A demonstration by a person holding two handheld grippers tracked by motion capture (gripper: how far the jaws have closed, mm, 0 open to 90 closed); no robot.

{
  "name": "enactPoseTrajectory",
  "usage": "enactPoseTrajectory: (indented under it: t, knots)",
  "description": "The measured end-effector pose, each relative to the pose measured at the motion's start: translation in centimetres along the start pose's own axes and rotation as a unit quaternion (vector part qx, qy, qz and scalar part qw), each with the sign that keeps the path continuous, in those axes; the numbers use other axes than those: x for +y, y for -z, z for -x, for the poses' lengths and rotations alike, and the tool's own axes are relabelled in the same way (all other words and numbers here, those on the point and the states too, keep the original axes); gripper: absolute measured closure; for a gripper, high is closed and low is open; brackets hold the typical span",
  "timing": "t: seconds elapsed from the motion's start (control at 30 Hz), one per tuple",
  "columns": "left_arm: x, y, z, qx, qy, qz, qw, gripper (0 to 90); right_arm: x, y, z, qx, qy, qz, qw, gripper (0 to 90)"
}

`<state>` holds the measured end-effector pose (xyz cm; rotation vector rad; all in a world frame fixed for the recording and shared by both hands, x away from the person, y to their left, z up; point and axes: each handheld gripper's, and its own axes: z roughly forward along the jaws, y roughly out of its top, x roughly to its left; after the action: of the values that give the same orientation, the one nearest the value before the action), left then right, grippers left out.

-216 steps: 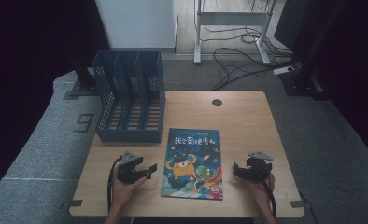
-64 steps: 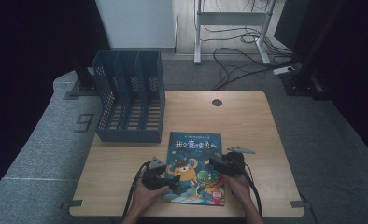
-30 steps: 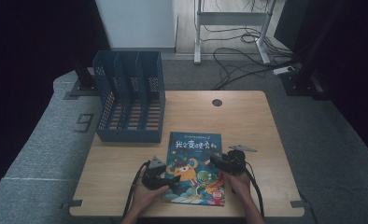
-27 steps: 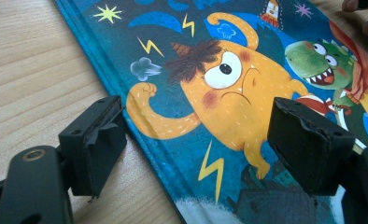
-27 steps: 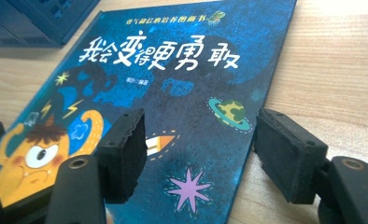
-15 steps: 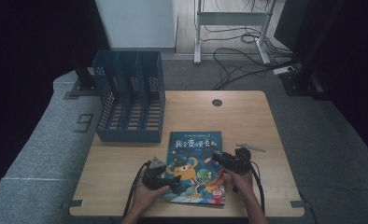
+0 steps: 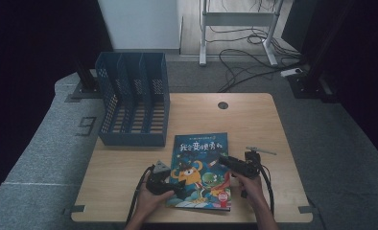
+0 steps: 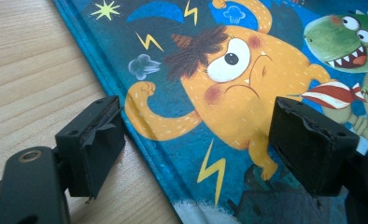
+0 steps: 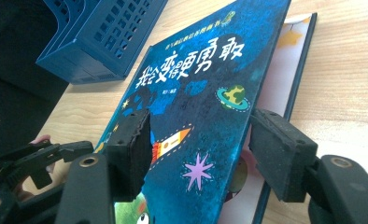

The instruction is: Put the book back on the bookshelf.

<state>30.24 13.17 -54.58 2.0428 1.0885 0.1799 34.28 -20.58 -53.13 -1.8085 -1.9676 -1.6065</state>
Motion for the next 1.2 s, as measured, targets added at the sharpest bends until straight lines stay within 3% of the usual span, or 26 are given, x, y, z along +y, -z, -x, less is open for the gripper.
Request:
enactPoseTrajectory:
  t: [0.13,0.2,0.23,0.33,0.5,0.87,1.2]
  knots:
    - [0.0,0.0,0.0,-0.003,0.003,0.000,1.0000,17.6,0.0,0.0,0.1,0.001,-0.010,-0.010,0.9999,43.6]
    - [0.0,0.0,-0.2,-0.008,0.007,0.001,0.9999,17.2,-0.1,-0.4,0.1,0.038,-0.022,-0.030,0.9986,43.3]
    - [0.0,0.1,-0.2,-0.009,0.008,0.001,0.9999,17.2,-0.3,-0.6,-0.2,0.037,-0.020,-0.033,0.9986,43.3]
    - [0.0,0.1,-0.3,-0.014,0.013,0.002,0.9998,17.3,-0.5,-1.0,-1.2,0.005,0.017,-0.016,0.9997,42.9]
    - [0.0,0.1,-0.3,-0.011,0.007,0.001,0.9999,17.3,-0.6,-1.6,-1.1,-0.008,0.047,-0.007,0.9988,42.1]
    - [0.0,0.1,-0.2,-0.009,-0.002,-0.001,1.0000,17.5,0.2,-2.8,-0.1,-0.018,0.075,-0.016,0.9969,41.0]
    - [-0.1,0.2,-0.3,-0.014,0.000,0.000,0.9999,17.6,1.4,-4.5,0.2,-0.010,0.089,-0.017,0.9958,41.8]
